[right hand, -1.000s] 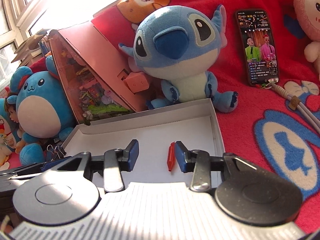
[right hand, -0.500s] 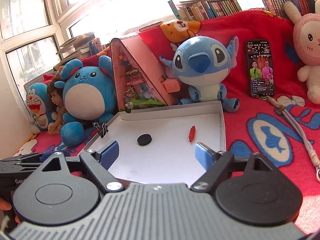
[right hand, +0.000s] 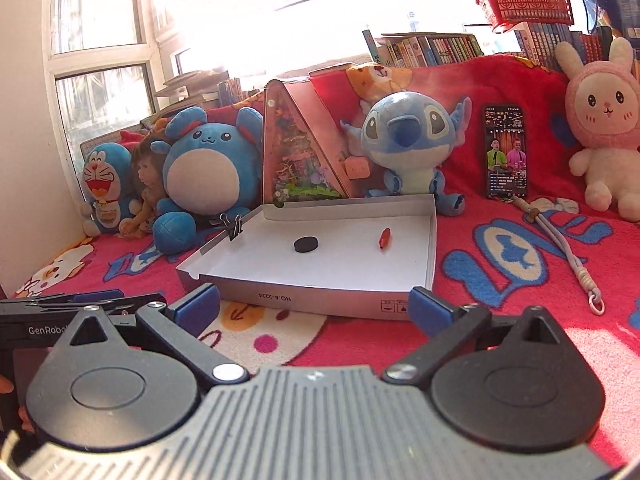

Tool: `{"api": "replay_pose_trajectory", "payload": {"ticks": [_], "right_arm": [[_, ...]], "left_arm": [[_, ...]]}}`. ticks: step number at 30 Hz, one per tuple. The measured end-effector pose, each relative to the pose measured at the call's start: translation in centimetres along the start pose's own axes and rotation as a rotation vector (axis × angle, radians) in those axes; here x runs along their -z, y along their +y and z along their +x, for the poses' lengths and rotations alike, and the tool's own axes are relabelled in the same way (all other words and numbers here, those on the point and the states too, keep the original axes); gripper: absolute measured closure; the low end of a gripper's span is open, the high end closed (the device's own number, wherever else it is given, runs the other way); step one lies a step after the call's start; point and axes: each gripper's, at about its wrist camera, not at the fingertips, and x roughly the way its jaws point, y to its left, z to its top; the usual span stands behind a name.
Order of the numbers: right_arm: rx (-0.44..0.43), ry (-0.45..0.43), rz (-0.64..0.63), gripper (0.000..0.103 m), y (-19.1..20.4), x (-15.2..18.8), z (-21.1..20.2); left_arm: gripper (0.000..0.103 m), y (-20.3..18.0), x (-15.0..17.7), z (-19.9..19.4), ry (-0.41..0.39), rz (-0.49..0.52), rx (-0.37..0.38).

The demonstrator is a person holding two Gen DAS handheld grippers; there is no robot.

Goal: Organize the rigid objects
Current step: 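Move both tools back toward the remaining items on the bedspread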

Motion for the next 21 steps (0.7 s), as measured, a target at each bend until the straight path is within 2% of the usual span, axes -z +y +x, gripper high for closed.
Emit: {"api": "replay_pose_trajectory", "payload": {"ticks": [4,8,10,14,18,21], "right_arm": [[0.038,0.006,-0.027,0.0,0.3,2.0,-1.4],[0.087,0.019,-0.061,0.0,0.7,3.7,-2.5],[0.104,0.029,-0.072,0.0,0.8,4.3,-3.0],[0.127,0.068,-0.101,0.0,0.7,5.2,-3.8],[0.161,0.101,-0.126,0.003,0.4,6.1,-4.9],[0.167,0.126,-0.1,0.011,-0.2,6.7,-5.2]], "left_arm": [[0.016,-0.3,1.6,-1.3,-0.016,0.052,-0.001],[0.016,-0.4,3.0,-2.1,0.002,0.084,-0.009],[0.02,-0.2,3.5,-2.5,0.016,0.086,-0.005],[0.039,1.0,4.2,-3.3,0.051,0.06,-0.003],[0.053,2.0,4.7,-3.9,0.068,0.052,-0.03],[0.054,2.4,5.0,-4.0,0.079,0.048,-0.043]]}}
